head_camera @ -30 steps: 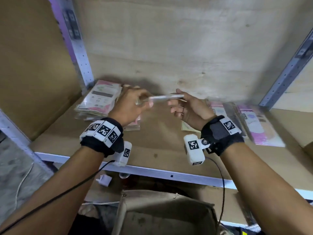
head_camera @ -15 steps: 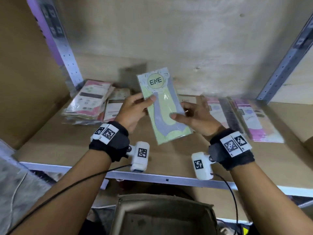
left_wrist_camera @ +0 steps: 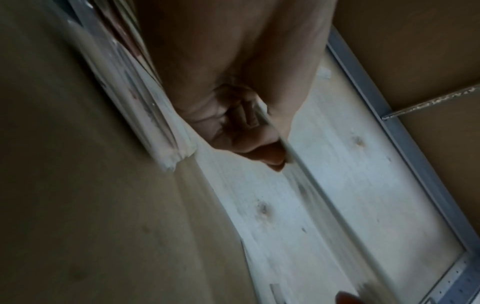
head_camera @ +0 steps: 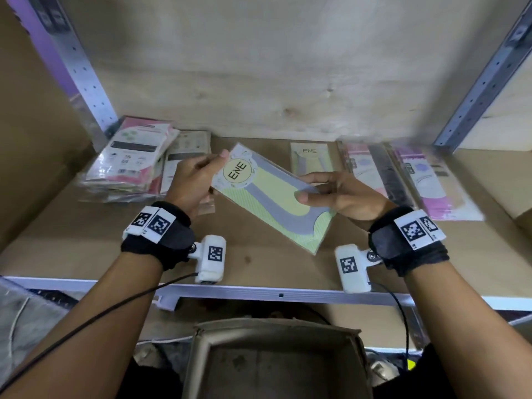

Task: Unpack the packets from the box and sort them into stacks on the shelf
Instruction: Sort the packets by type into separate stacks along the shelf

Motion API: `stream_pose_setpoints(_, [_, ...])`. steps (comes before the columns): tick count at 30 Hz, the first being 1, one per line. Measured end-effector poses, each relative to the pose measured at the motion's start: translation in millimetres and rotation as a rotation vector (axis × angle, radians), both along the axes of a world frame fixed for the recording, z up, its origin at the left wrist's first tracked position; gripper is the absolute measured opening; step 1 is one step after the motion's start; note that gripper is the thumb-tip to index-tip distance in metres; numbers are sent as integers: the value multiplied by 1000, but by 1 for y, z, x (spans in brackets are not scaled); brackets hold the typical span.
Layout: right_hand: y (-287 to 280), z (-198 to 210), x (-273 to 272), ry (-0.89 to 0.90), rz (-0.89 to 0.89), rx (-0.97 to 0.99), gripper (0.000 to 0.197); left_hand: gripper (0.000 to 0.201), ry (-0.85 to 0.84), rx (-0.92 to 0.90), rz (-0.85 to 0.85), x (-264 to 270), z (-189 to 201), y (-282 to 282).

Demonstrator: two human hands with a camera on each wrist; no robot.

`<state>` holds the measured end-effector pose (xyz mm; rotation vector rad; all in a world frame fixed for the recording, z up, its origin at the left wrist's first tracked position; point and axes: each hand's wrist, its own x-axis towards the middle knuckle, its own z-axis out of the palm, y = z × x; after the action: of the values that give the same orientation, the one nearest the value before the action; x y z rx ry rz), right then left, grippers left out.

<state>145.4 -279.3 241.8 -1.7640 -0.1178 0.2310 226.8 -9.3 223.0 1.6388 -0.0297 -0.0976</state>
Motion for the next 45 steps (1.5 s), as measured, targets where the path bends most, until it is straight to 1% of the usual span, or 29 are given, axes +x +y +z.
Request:
stream_pose_setpoints(2, [1, 1, 3, -9, -26, 22, 52, 42, 28, -25, 1, 0, -1, 4])
stream_pose_setpoints(4, [1, 2, 5, -23, -49, 31, 58, 41, 71, -97, -18, -1, -2, 8])
stream_pose_setpoints(5, [1, 2, 6, -30, -55, 32, 57, 40, 91, -146, -36, -2, -2, 9])
stream_pose_setpoints(9, [2, 3, 11, -59, 11, 9, 39, 46, 129, -364, -70, -5, 1, 11])
stream_pose_setpoints(11, [1, 4, 13, -63, 32, -11, 28, 42, 148, -378, -44, -4, 2, 10])
stream_pose_setpoints(14, [-2, 7, 12, -48, 42, -1, 17, 36, 150, -341, -3, -2, 0, 6])
stream_pose_setpoints(15, [-2, 7, 12, -44, 27, 13, 16, 39, 148, -362, -5, 0, -1, 4])
stream_pose_setpoints(17, [-4, 5, 11, -30, -33, 55, 18, 52, 155, -429, -46, 3, -1, 0])
stream_pose_setpoints(18, [-4, 4, 11, -24, -79, 89, 20, 59, 158, -433, -80, 3, -1, -2])
stream_pose_setpoints(20, [-5, 2, 12, -13, -182, 183, 19, 66, 149, -343, -176, 1, 0, -10])
stream_pose_setpoints(21, [-5, 1, 12, -8, -224, 220, 19, 66, 141, -282, -227, -1, 0, -15])
stream_pose_setpoints(23, [-5, -3, 15, -3, -306, 280, 23, 59, 140, -212, -319, -8, -1, -28])
stream_pose_setpoints(24, [-5, -5, 16, -5, -345, 290, 27, 56, 145, -198, -359, -12, -3, -35])
stream_pose_setpoints(26, [-5, -9, 19, -22, -406, 231, 31, 52, 137, -144, -413, -18, -5, -48])
stream_pose_setpoints(28, [-5, -11, 22, -36, -448, 138, 32, 47, 96, -78, -415, -22, -5, -58])
stream_pose_setpoints(31, [-10, -9, 24, -33, -494, 62, 32, 41, 55, -46, -330, -21, -3, -68])
stream_pose_setpoints(34, [-17, -2, 25, 1, -463, 30, 21, 40, 24, -21, -218, -16, -1, -75])
stream_pose_setpoints(37, [-24, 3, 24, 22, -459, -21, 21, 40, 5, -11, -163, -9, 0, -85])
stream_pose_setpoints(42, [-37, 2, 27, 55, -539, -224, 33, 40, 47, -3, -259, 0, 0, -99])
stream_pose_setpoints(45, [-43, 0, 29, 56, -602, -270, 41, 42, 55, 26, -273, 0, 1, -106])
